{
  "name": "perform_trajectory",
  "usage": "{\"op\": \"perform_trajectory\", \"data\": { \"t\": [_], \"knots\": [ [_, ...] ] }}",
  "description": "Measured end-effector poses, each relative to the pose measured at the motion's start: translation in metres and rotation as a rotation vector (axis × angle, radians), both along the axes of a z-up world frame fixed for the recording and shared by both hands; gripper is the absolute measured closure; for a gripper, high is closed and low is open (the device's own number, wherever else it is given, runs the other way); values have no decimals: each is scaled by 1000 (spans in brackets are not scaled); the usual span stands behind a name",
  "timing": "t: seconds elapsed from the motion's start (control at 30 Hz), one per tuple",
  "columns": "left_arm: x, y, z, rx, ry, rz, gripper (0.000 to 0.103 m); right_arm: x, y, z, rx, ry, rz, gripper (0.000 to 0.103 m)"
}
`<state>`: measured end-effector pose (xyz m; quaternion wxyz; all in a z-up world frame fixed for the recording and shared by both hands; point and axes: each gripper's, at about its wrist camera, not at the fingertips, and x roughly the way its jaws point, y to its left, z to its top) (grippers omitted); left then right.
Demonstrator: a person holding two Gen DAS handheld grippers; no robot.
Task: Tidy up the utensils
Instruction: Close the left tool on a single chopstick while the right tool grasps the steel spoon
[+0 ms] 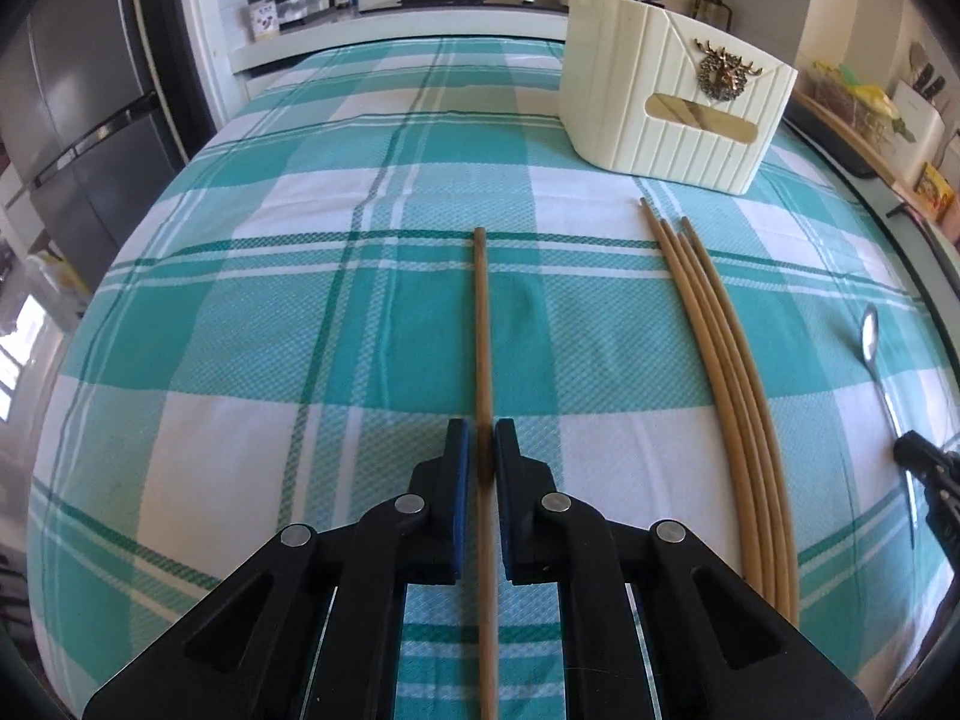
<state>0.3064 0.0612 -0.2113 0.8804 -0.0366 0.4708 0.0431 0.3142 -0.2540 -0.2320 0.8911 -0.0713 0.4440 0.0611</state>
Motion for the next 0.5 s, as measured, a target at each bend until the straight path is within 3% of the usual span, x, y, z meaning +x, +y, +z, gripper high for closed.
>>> {"op": "perform_trajectory", "data": {
  "t": [0.1,0.13,0.17,0.2,0.23,0.27,0.5],
  "knots": [
    [-5,9,2,-30,14,12,91,-7,-19,1,-16,0,-38,94],
    [-6,11,2,-51,18,7,79,-9,-24,1,-12,-5,-46,93],
    [-6,13,3,-71,19,-3,69,-11,-28,2,-6,-9,-50,83],
    [-6,15,4,-85,17,-6,51,-13,-32,3,0,-16,-53,73],
    [-6,17,5,-92,10,-5,43,-15,-34,4,9,-30,-56,53],
    [-6,18,6,-96,5,-4,43,-17,-36,7,19,-47,-59,47],
    [3,20,0,-80,46,-30,41,-13,-33,5,29,-55,-44,47]
  ]
}}
